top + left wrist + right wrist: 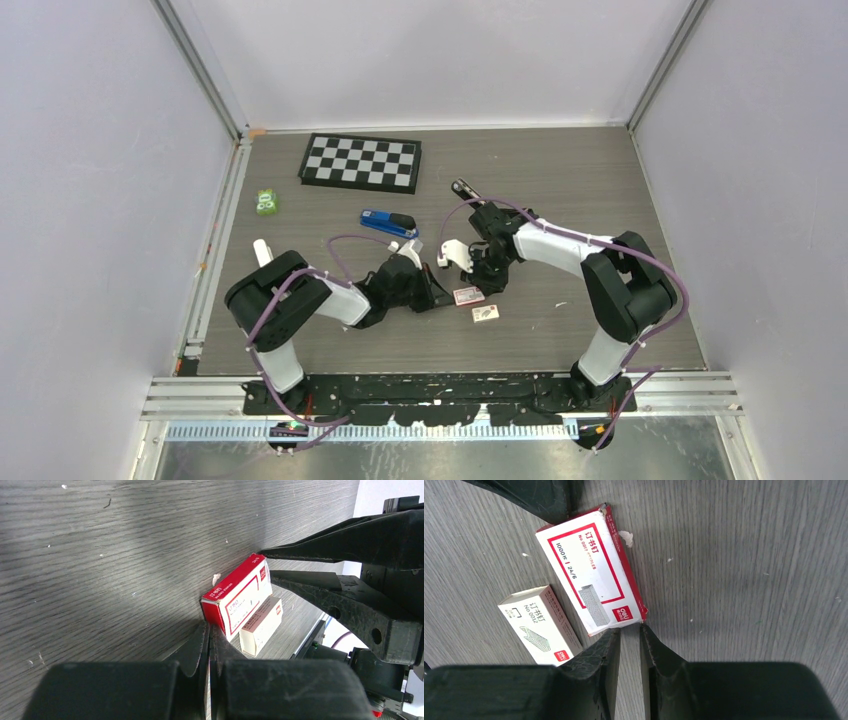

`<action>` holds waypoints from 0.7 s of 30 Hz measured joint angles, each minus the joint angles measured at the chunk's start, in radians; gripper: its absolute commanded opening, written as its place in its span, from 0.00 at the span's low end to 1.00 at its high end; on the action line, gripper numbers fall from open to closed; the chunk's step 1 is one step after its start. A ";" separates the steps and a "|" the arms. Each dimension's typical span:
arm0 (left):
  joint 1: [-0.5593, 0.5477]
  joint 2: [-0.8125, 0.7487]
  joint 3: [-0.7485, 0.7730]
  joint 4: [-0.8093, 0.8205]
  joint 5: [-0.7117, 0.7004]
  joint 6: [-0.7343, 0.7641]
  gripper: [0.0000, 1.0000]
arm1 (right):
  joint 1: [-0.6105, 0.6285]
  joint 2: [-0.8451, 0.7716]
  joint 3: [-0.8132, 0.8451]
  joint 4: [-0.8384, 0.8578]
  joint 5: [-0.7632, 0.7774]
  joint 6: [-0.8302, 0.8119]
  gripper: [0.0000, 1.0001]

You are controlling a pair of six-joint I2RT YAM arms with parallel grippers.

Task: Unload the staples from the stapler
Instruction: Adjust the staple box at the center of the board, then reset both arms

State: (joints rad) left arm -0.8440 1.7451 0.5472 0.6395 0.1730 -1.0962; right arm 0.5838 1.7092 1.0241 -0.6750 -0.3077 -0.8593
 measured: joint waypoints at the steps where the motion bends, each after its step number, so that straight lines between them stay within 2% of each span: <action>1: 0.000 0.000 0.000 0.000 -0.001 0.000 0.00 | 0.000 0.000 0.001 0.000 0.003 0.002 0.27; 8: 0.001 -0.079 -0.044 -0.051 -0.027 0.035 0.07 | -0.046 -0.005 0.005 0.001 -0.016 0.014 0.27; 11: 0.010 -0.179 -0.076 -0.123 -0.049 0.084 0.18 | -0.085 -0.034 0.005 -0.007 -0.037 0.013 0.27; 13: 0.019 -0.289 -0.089 -0.208 -0.075 0.128 0.29 | -0.116 -0.071 0.009 -0.026 -0.060 0.002 0.27; 17: 0.047 -0.565 -0.087 -0.383 -0.138 0.256 0.58 | -0.196 -0.163 0.058 -0.106 -0.146 -0.035 0.29; 19: 0.064 -0.706 -0.063 -0.484 -0.168 0.341 0.74 | -0.256 -0.229 0.085 -0.143 -0.201 -0.051 0.37; 21: 0.090 -0.833 -0.018 -0.586 -0.183 0.428 0.84 | -0.315 -0.314 0.102 -0.171 -0.245 -0.054 0.50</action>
State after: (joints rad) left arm -0.7544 0.9119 0.5289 0.0540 -0.0105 -0.6682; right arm 0.2687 1.3952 1.1259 -0.8463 -0.5529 -0.9131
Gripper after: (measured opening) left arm 0.706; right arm 0.344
